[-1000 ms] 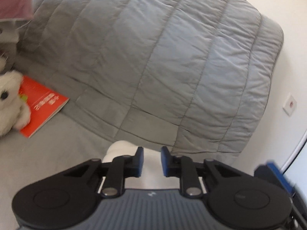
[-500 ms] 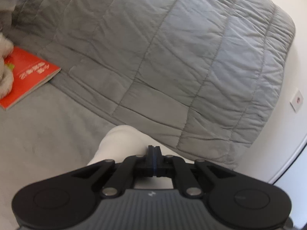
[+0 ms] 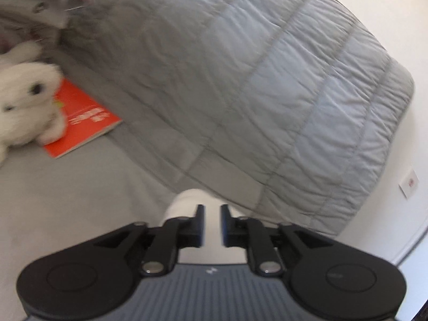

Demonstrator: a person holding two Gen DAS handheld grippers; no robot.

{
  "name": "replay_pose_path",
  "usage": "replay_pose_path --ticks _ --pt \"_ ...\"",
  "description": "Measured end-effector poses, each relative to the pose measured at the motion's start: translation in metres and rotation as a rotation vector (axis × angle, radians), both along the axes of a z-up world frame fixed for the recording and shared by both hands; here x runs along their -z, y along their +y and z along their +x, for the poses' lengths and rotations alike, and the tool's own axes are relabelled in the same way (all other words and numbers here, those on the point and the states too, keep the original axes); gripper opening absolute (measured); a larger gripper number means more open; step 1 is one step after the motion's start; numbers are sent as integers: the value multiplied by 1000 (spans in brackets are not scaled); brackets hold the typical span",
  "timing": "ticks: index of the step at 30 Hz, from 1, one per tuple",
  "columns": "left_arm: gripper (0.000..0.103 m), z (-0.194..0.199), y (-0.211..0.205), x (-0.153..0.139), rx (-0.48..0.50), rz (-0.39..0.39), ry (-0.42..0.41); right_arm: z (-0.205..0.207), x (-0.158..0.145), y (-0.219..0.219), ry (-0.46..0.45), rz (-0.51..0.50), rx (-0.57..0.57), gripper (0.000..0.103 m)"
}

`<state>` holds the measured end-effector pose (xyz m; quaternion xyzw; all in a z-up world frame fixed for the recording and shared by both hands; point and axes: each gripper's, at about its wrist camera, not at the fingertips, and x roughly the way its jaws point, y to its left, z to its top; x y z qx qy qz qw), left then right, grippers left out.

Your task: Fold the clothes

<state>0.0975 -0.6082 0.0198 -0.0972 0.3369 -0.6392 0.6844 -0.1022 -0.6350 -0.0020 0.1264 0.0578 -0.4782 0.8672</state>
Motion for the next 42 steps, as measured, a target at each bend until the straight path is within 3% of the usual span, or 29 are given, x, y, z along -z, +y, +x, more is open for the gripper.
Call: replay_pose_path --ticks 1,6,14,19,24,29,33,35,38,39,40,42 --pt "41 3 7 1 -24 7 9 -5 -1 -3 -25 40 -12 51" --pt "50 15 31 15 -83 62 85 -26 -4 -13 -176 286 -92 51" --pt "50 13 45 39 -107 108 213 -61 18 -19 -464 788 -122 52" --pt "49 9 46 42 -141 114 233 -82 20 -9 -593 952 -182 52" --pt "46 5 49 42 -163 108 231 -72 28 1 -690 1035 -269 52" --pt "46 4 50 42 -171 108 229 -60 45 -1 -707 1072 -212 53" --pt "45 4 50 44 -177 108 227 -52 49 -2 -667 1032 -151 52" --pt "40 3 50 44 -179 108 226 -47 49 -1 -663 1012 -140 53" --pt "22 -1 52 40 -191 99 204 -42 39 6 -652 925 -122 51" --pt "17 -3 52 37 -193 96 191 -40 37 8 -648 896 -115 34" --pt "16 -5 53 33 -193 91 177 -39 34 11 -642 866 -107 24" --pt "15 -8 55 25 -190 79 151 -39 28 16 -639 826 -100 21"
